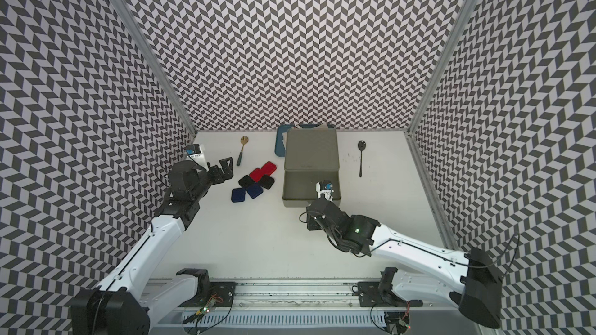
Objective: Place the brooch boxes into the drawer by color
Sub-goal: Open the drawer in the storage box.
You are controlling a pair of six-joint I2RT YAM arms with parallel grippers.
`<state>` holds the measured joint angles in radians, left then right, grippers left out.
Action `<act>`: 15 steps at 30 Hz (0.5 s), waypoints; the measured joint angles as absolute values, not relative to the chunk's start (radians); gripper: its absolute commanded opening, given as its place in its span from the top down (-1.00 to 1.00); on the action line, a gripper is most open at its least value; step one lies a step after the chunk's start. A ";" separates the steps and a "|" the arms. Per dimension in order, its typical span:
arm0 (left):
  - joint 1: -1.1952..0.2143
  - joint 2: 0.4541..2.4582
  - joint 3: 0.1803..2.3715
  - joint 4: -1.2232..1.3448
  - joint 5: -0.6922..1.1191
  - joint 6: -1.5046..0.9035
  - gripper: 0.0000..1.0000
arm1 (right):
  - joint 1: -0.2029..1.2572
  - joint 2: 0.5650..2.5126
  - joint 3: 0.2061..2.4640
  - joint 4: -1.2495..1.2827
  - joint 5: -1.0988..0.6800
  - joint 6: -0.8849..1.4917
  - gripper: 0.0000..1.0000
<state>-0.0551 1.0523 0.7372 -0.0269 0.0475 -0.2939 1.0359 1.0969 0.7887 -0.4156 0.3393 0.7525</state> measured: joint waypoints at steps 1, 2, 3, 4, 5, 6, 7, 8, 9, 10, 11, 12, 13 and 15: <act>-0.051 1.057 0.737 -0.032 0.047 -0.299 -0.99 | 1.037 1.091 0.786 -0.417 0.336 0.753 0.09; -0.049 1.065 0.737 -0.038 0.047 -0.304 -0.99 | 1.038 1.086 0.782 -0.423 0.329 0.751 0.02; -0.045 1.072 0.737 -0.043 0.047 -0.308 -0.99 | 1.042 1.085 0.780 -0.430 0.324 0.752 -0.03; -0.044 1.078 0.737 -0.049 0.047 -0.311 -0.99 | 1.045 1.085 0.780 -0.436 0.322 0.751 -0.08; -0.043 1.083 0.737 -0.054 0.047 -0.313 -0.99 | 1.046 1.085 0.780 -0.445 0.322 0.749 -0.15; -0.042 1.089 0.737 -0.060 0.047 -0.314 -0.99 | 1.047 1.085 0.780 -0.446 0.324 0.744 -0.21; -0.041 1.093 0.737 -0.064 0.047 -0.315 -0.99 | 1.047 1.085 0.781 -0.447 0.326 0.742 -0.26; -0.040 1.098 0.737 -0.068 0.047 -0.316 -0.99 | 1.047 1.085 0.782 -0.449 0.327 0.739 -0.31; -0.041 1.102 0.737 -0.074 0.047 -0.316 -0.99 | 1.047 1.085 0.786 -0.454 0.332 0.732 -0.36; -0.041 1.106 0.737 -0.078 0.047 -0.316 -0.99 | 1.047 1.085 0.793 -0.462 0.335 0.730 -0.40; -0.040 1.113 0.738 -0.083 0.047 -0.316 -0.99 | 1.047 1.085 0.802 -0.470 0.340 0.724 -0.43; -0.040 1.123 0.739 -0.089 0.047 -0.318 -0.99 | 1.047 1.085 0.814 -0.477 0.346 0.720 -0.46; -0.041 1.135 0.744 -0.097 0.047 -0.323 -0.99 | 1.047 1.085 0.828 -0.484 0.350 0.718 -0.48; -0.039 1.177 0.762 -0.120 0.047 -0.338 -0.96 | 1.047 1.077 0.857 -0.495 0.364 0.708 -0.51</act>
<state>-0.0395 1.1767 0.7616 -0.1196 0.0475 -0.3378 1.0470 1.0775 0.8566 -0.4950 0.3641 0.7078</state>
